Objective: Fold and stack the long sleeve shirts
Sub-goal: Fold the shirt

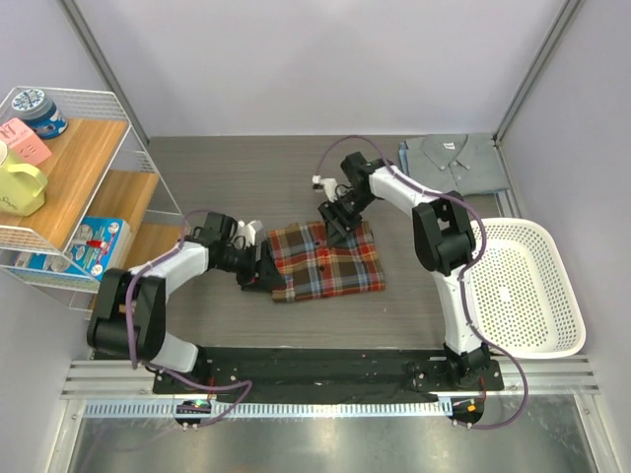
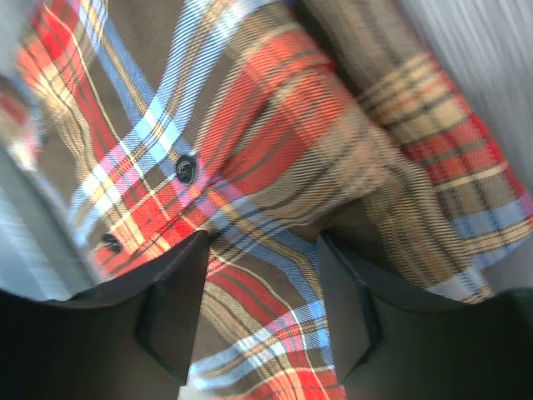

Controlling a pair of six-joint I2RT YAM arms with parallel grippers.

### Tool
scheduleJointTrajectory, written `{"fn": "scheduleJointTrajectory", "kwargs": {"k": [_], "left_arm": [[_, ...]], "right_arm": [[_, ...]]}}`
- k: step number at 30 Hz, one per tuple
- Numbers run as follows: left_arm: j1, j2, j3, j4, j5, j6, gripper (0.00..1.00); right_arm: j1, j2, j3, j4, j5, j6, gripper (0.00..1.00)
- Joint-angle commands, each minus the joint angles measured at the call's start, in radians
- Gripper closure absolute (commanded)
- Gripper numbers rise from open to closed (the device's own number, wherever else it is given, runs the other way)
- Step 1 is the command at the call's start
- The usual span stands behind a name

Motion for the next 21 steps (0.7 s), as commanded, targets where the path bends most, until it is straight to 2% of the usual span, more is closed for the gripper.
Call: {"fn": "scheduleJointTrajectory", "kwargs": {"k": [1,3,4,5,6,8,9,12,13,15,16,17,21], "left_arm": [[0.068,-0.193,0.084,-0.043,-0.066,0.05,0.32],[0.148,-0.228,0.09,-0.081,-0.077,0.025,0.32],[0.171,-0.225,0.097,-0.109,-0.077,0.02,0.31],[0.188,-0.222,0.114,-0.134,-0.08,0.019,0.29],[0.199,-0.222,0.12,-0.143,-0.081,0.02,0.28],[0.199,-0.225,0.122,-0.116,-0.083,0.025,0.27],[0.199,-0.224,0.127,-0.1,-0.095,0.025,0.26],[0.196,-0.15,0.162,-0.051,-0.11,0.072,0.25],[0.191,-0.071,0.224,-0.075,-0.106,0.109,0.26],[0.158,0.011,0.298,-0.121,-0.083,0.227,0.26],[0.142,0.054,0.365,-0.14,-0.081,0.256,0.27],[0.128,0.119,0.389,-0.172,-0.078,0.281,0.27],[0.078,0.261,0.456,-0.148,-0.029,0.307,0.28]], "right_arm": [[0.108,0.005,-0.008,0.135,0.213,-0.354,0.36],[0.137,-0.047,-0.099,0.162,0.143,-0.522,0.32],[0.147,-0.123,-0.145,0.191,0.123,-0.605,0.31],[0.163,-0.159,-0.246,0.198,0.109,-0.69,0.3],[0.171,-0.202,-0.3,0.202,0.097,-0.868,0.29],[0.183,-0.295,-0.42,0.248,0.117,-0.969,0.27],[0.182,-0.315,-0.426,0.26,0.124,-0.982,0.26],[0.138,-0.363,-0.339,0.262,0.105,-0.815,0.25],[0.125,-0.38,-0.316,0.256,0.057,-0.689,0.24],[0.119,-0.429,-0.279,0.238,0.058,-0.573,0.23],[0.119,-0.447,-0.278,0.201,0.052,-0.522,0.23],[0.119,-0.483,-0.296,0.192,0.031,-0.435,0.23],[0.136,-0.53,-0.394,0.15,0.009,-0.292,0.24]]}}
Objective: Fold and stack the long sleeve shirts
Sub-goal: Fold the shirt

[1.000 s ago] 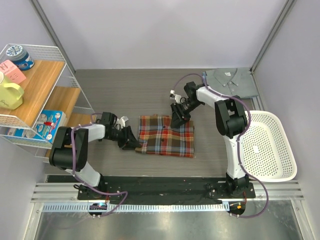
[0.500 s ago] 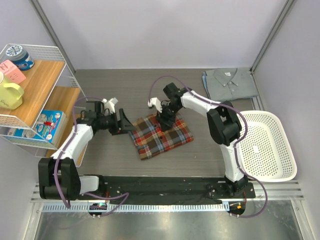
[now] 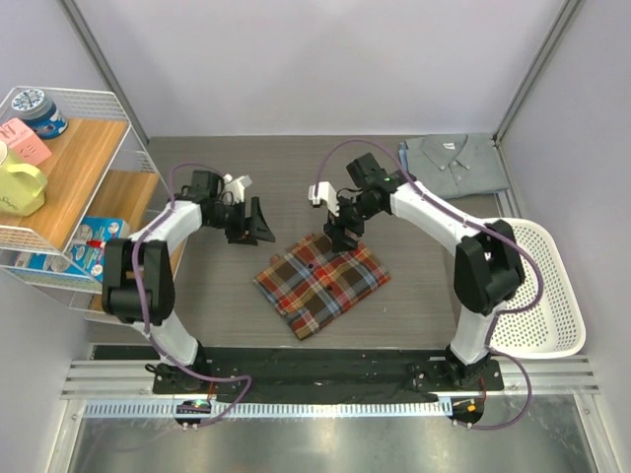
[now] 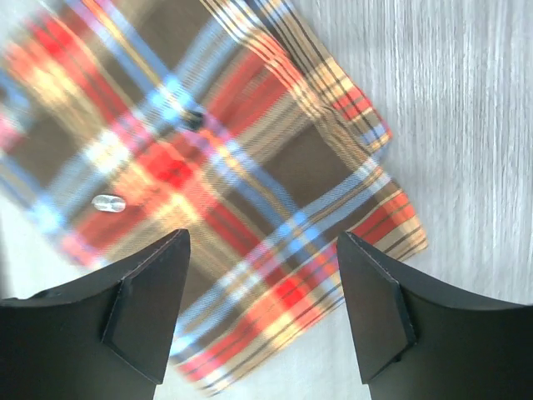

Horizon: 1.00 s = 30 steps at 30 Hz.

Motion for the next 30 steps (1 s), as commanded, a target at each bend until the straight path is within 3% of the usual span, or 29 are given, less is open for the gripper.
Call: {"fn": "scheduleJointTrajectory", "kwargs": {"k": [1,9,15,24,30], "left_arm": [[-0.047,0.11,0.063,-0.015,0.09,0.106,0.28],[-0.074,0.395,0.337,-0.175,0.179,0.28,0.25],[-0.128,0.503,0.407,-0.294,0.211,0.369,0.27],[-0.172,0.584,0.393,-0.295,0.355,0.32,0.32],[-0.172,0.586,0.375,-0.176,0.339,0.217,0.38]], "right_arm": [[0.031,-0.102,-0.076,-0.062,-0.068,0.222,0.25],[0.031,-0.043,-0.21,-0.057,-0.049,0.316,0.32],[-0.005,0.062,-0.184,-0.049,0.021,0.305,0.34],[-0.017,0.089,-0.174,-0.086,0.035,0.258,0.34],[-0.021,0.088,-0.165,-0.1,0.027,0.255,0.34]]}}
